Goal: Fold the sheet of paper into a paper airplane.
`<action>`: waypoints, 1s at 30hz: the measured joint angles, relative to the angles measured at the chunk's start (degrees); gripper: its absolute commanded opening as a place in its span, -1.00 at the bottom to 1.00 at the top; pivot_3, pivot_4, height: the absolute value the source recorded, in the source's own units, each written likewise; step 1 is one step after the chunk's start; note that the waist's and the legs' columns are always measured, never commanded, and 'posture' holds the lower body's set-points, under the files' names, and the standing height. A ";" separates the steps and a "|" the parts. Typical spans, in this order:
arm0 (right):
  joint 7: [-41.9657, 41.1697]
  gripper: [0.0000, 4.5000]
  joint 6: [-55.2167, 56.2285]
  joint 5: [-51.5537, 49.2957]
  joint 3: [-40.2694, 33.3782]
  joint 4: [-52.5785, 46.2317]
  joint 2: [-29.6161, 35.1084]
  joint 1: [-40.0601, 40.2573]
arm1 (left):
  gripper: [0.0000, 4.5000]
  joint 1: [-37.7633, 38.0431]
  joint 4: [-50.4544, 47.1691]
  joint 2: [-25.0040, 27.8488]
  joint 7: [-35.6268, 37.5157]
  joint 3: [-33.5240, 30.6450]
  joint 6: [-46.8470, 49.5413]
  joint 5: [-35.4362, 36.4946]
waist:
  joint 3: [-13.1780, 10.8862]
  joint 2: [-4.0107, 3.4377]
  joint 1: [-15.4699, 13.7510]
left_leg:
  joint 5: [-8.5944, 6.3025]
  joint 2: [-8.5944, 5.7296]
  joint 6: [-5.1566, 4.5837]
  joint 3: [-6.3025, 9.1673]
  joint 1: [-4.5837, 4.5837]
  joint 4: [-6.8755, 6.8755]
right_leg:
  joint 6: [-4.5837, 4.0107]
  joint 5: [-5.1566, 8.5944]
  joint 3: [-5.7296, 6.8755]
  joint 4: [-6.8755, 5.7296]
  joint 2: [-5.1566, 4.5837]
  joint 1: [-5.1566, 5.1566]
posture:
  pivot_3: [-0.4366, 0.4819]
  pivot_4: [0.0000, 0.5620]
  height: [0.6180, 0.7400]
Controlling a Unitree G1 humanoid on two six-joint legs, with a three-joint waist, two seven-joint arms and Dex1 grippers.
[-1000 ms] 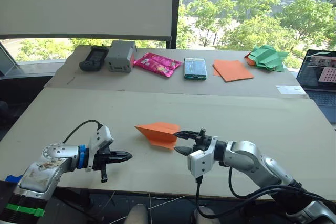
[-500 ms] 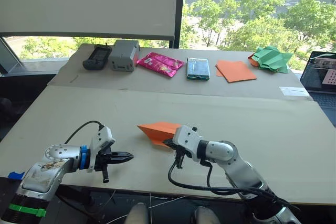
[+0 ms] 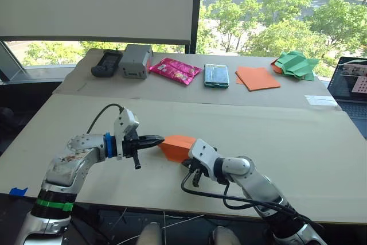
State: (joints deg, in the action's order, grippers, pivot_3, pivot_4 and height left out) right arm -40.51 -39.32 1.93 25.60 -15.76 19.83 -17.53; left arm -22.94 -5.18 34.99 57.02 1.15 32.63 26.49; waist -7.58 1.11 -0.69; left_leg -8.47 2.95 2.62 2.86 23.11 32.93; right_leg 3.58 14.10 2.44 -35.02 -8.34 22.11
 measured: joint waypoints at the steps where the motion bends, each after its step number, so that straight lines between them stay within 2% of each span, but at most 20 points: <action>1: 0.12 -0.98 -0.40 -0.13 -0.03 -0.20 -0.04 0.08 | -1.00 -1.48 2.04 -1.07 -0.82 0.75 -0.47 -1.28 | 0.02 -0.02 0.00 | 0.13 -0.01 -0.21 0.00 -0.01 0.01 | 0.01 0.00 -0.01 0.00 0.00 -0.01 | -0.05 -0.47 0.38; 8: 2.00 -0.98 -3.34 -1.11 -0.13 -1.72 -0.80 0.46 | -1.00 -6.05 14.02 -6.46 -2.02 7.99 -6.43 -8.71 | 0.05 -0.01 0.06 | 0.19 -0.02 -0.30 0.01 0.03 0.02 | 0.03 -0.02 -0.02 0.00 0.02 0.01 | -0.05 -0.47 0.38; 19: 4.20 -0.98 -6.30 -2.89 -1.00 -3.54 -0.73 1.15 | -1.00 -0.43 9.79 -3.95 0.55 9.85 -6.39 -10.51 | 0.03 -0.06 -0.08 | -0.09 -0.01 0.14 0.02 0.16 0.01 | 0.02 -0.01 -0.02 0.06 0.01 0.04 | -0.05 -0.47 0.38; 26: -0.46 -0.98 -10.16 -8.43 -2.24 -8.98 3.80 2.39 | -1.00 1.51 7.71 -4.31 -0.14 9.88 -6.02 -10.51 | 0.00 -0.07 0.01 | 0.00 -0.01 0.01 0.04 0.17 -0.01 | 0.02 -0.01 -0.01 0.03 0.01 0.06 | -0.05 -0.47 0.38; 30: -1.81 -0.98 -13.82 -14.04 -6.70 -12.25 3.81 1.78 | -1.00 2.93 6.83 -4.77 -0.63 9.92 -5.93 -10.52 | 0.00 -0.07 0.09 | -0.03 -0.01 0.04 0.04 0.15 -0.01 | 0.02 -0.01 -0.01 0.06 0.01 0.06 | -0.05 -0.47 0.38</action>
State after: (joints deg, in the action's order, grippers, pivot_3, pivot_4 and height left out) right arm -42.31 -53.14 -12.11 18.90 -28.01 23.65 -15.75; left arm -20.01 1.66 30.22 56.39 11.07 26.70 15.97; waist -7.59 1.04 -0.60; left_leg -8.49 2.94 2.66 2.89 23.26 32.91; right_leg 3.60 14.09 2.43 -34.96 -8.33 22.17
